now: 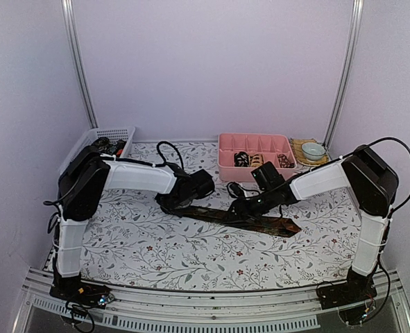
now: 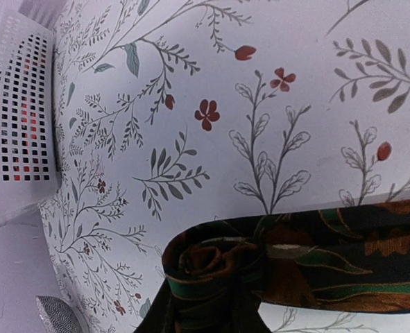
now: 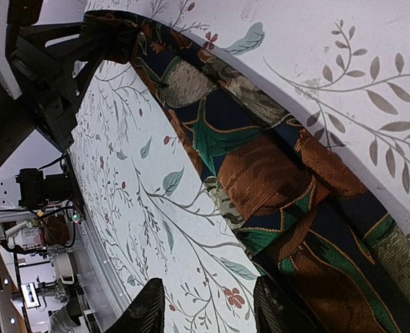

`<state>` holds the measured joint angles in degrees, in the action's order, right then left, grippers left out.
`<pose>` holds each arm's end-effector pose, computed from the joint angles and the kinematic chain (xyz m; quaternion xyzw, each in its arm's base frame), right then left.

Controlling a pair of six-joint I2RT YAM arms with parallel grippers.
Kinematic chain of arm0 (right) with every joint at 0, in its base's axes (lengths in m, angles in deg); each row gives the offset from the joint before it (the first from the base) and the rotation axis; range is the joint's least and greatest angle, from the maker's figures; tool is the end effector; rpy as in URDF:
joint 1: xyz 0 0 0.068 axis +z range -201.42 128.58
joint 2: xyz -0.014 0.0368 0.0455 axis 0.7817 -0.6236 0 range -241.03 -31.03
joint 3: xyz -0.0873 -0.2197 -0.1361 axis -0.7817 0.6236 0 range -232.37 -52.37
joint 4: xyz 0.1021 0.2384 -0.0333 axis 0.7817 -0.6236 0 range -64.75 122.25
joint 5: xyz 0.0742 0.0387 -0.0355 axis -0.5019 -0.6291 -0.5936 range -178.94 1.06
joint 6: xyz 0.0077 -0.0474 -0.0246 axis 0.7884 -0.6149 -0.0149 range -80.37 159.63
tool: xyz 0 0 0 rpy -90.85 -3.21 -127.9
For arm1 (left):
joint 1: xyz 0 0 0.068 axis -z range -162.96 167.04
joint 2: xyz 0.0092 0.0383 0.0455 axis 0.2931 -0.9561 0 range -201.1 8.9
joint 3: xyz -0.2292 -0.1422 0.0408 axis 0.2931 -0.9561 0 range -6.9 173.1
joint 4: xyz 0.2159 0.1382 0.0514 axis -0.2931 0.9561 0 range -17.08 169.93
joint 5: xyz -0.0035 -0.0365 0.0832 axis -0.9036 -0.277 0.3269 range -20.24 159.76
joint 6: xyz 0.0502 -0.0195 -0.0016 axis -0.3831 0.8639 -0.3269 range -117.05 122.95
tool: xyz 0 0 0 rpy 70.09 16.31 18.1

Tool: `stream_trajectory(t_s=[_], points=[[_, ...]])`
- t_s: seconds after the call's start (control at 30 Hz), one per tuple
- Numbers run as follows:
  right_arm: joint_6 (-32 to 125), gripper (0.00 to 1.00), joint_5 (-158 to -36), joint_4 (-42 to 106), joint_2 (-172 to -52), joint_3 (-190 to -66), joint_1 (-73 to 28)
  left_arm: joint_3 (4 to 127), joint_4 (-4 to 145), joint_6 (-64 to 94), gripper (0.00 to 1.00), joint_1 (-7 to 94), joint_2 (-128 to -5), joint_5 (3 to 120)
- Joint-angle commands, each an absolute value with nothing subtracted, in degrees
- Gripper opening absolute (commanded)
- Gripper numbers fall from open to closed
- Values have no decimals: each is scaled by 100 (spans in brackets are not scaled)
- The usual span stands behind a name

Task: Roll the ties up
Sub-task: Roll the tie at the center of the board.

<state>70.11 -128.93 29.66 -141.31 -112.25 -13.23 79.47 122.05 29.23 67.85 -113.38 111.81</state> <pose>0.2804 0.2498 0.1297 -0.1681 0.8818 0.4360 0.0634 0.2734 -0.2974 0.1415 0.1829 0.9146 0.2551 0.2550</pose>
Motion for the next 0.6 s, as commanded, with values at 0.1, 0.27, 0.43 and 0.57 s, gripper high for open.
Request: stream_trajectory(t_s=[0.1,0.27,0.43,0.57], points=[[7127,43,-13095,3184,-13399,-11135,-1437,8496,13213,3290,17,7193,-12006,11968],[7179,43,-13144,3241,-13443,-11111,-1468,8835,13359,3361,18,7389,-12336,11969],[7214,43,-13157,3266,-13456,-11108,-1483,8936,13217,3305,19,7445,-12416,11757],[7222,43,-13165,3261,-13448,-11107,-1525,8888,13065,3248,21,7464,-12412,11490]])
